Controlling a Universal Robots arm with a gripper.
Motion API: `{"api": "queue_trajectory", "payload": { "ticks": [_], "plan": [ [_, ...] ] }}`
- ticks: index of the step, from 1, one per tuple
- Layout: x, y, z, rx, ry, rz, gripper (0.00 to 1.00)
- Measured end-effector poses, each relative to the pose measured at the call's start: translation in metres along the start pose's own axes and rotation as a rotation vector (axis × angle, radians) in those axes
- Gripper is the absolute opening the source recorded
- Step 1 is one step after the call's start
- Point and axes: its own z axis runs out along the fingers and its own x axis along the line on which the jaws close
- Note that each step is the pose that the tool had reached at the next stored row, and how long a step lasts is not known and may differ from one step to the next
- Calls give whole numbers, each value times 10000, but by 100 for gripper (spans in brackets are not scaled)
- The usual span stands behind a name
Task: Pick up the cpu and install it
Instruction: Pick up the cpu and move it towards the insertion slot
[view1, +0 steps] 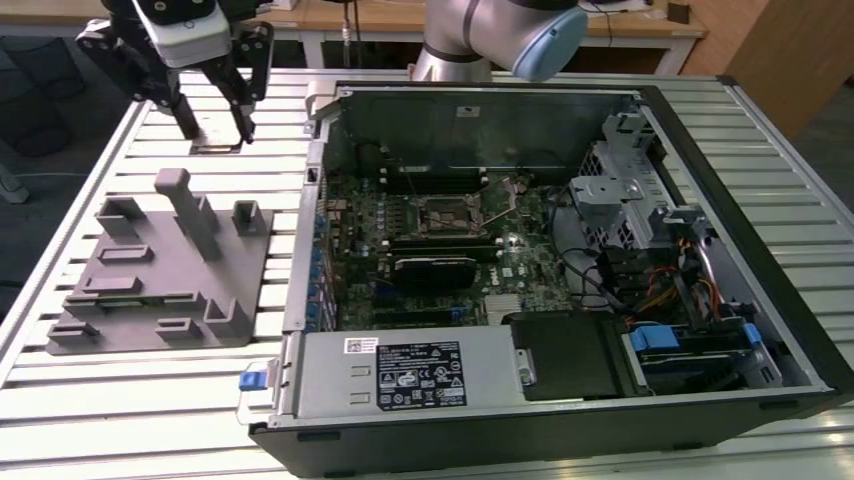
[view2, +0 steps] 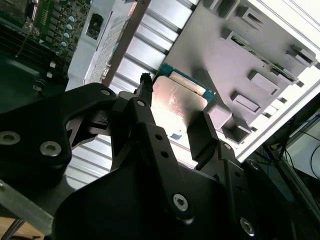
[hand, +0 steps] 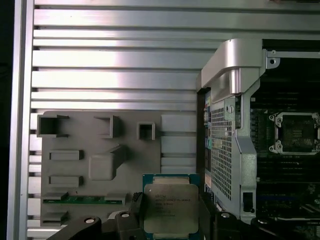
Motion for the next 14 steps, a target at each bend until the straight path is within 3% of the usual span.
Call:
{"api": "queue_trajectory", "payload": {
  "ticks": [14],
  "plan": [
    [-217,1,2,0,-1,0,53]
  ]
}}
